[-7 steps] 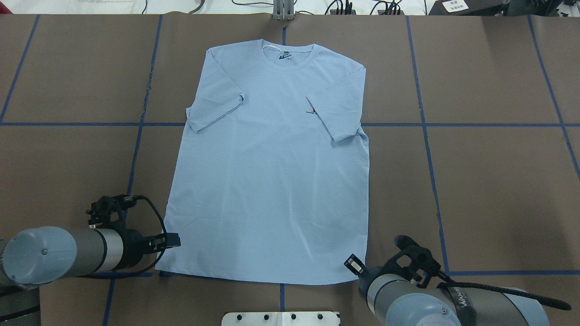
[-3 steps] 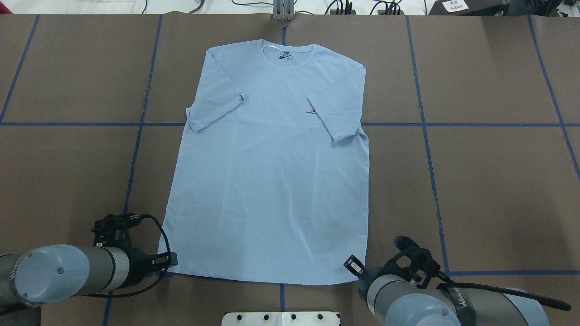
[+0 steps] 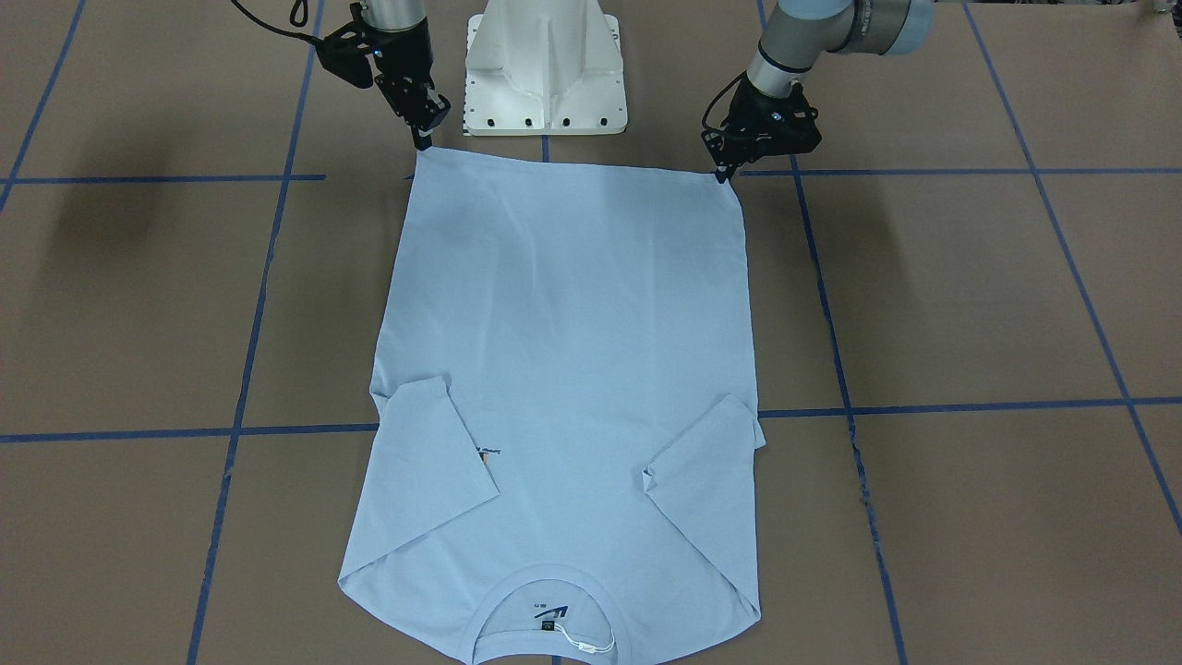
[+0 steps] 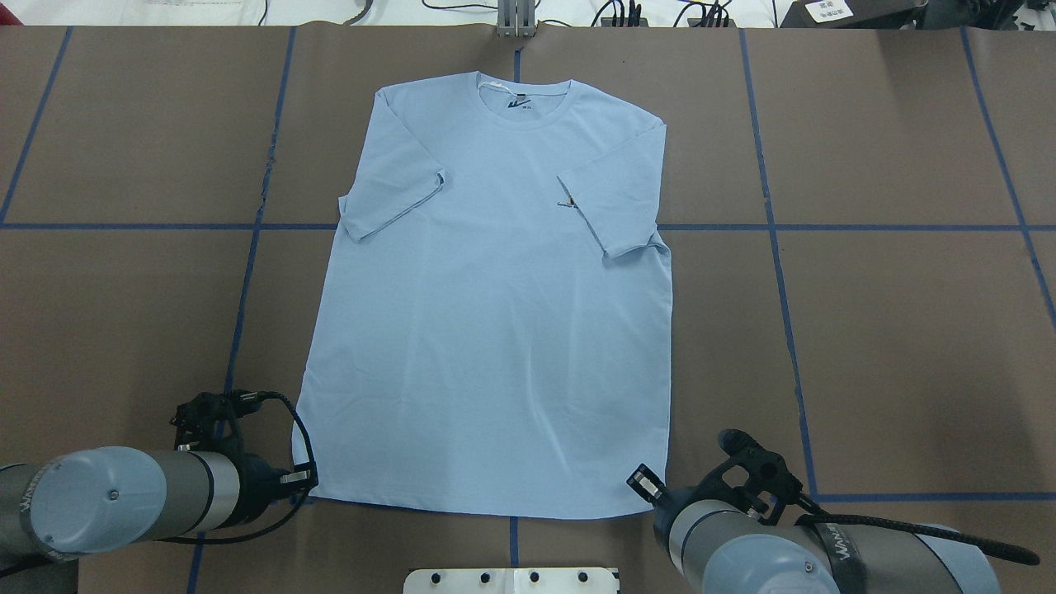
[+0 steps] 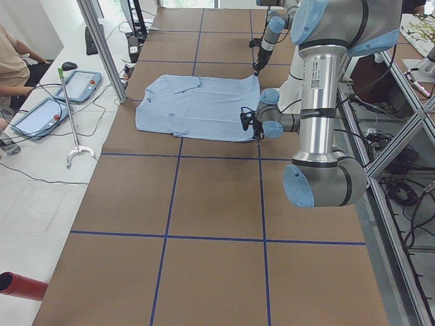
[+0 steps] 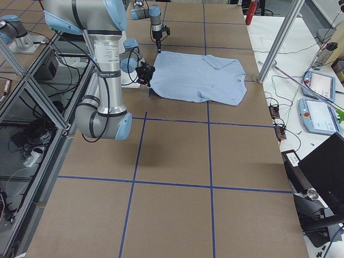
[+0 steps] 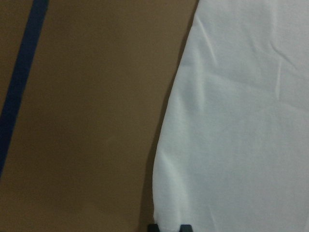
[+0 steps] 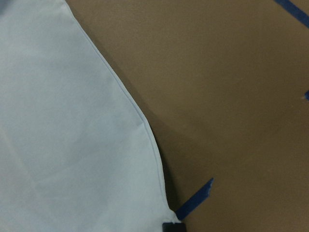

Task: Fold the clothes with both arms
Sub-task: 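Grasp both hem corners with the left and right grippers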

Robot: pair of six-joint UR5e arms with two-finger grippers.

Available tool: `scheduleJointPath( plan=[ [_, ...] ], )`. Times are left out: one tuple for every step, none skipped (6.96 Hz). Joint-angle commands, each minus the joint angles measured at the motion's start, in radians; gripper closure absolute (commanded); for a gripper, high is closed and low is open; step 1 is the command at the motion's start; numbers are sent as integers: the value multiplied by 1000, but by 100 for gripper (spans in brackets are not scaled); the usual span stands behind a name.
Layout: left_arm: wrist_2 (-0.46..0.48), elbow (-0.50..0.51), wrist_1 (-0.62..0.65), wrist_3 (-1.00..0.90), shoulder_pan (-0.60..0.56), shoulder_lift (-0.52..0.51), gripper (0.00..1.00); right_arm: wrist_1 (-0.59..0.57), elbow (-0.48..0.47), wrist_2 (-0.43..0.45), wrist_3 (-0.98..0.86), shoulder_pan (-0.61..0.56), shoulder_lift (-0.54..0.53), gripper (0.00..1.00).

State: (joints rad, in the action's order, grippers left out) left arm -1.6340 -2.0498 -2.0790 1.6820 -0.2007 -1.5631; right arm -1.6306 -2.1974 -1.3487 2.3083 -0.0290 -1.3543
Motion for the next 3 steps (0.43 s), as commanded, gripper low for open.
scheduleJointPath(
  plan=[
    [-3,-120,5,52,9,1,100,0,-46,-4,-3,6,-56,100],
    [3,-156,8,109,88,-5,100,2,-89,-3,-4,47,-122,100],
    [6,-189,11,137,148,-5,100,2,-134,0,-3,97,-175,100]
  ],
)
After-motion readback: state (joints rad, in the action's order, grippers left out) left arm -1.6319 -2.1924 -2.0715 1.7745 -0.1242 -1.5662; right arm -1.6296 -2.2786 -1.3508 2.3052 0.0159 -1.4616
